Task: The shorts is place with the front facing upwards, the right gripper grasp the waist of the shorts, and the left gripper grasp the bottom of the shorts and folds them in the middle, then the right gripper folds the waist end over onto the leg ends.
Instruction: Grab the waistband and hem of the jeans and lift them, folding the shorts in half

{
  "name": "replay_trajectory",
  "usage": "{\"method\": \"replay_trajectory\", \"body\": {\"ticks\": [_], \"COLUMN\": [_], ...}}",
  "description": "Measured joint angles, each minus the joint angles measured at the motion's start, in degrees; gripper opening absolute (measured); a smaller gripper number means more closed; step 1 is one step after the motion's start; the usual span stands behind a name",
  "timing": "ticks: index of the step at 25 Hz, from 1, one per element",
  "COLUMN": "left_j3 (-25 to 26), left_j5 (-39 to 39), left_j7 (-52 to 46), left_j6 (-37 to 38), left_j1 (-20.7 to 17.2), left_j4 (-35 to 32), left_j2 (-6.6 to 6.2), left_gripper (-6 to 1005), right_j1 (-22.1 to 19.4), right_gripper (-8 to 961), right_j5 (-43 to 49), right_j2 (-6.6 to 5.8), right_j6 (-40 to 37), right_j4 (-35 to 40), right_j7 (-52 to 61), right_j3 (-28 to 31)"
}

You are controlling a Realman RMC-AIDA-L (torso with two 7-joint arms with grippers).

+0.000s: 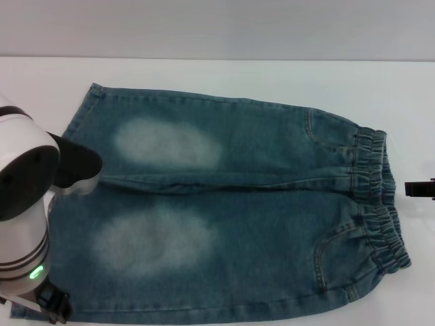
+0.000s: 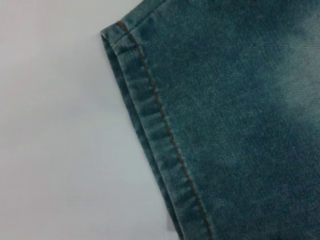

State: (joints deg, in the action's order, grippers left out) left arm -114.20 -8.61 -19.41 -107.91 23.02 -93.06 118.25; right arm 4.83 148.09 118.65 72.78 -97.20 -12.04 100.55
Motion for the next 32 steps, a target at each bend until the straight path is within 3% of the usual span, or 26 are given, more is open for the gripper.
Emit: {"method": "replay_trajectory", "body": {"ticks": [27,32], "left_j3": [-0.01,2.83], "left_j5": [-1.34,-3.72], "left_j7": [1.32,3.68], "left_j6": [1.91,2.29], "left_j1": [-0.28,-0.30], "left_j4": [2.22,2.93], "left_j2": [0.08,-0.03], "left_gripper": [789,756], "right_j1": [-0.04,-0.11], "right_gripper": [577,577], "right_j5": [0.00,0.00], "right_j2": [0.00,0.00], "right_j6": [-0.01,-0.01], "right_j4": [0.00,0.00], "right_j7": [0.01,0.00], "right_j3": [0.00,0.00]}}
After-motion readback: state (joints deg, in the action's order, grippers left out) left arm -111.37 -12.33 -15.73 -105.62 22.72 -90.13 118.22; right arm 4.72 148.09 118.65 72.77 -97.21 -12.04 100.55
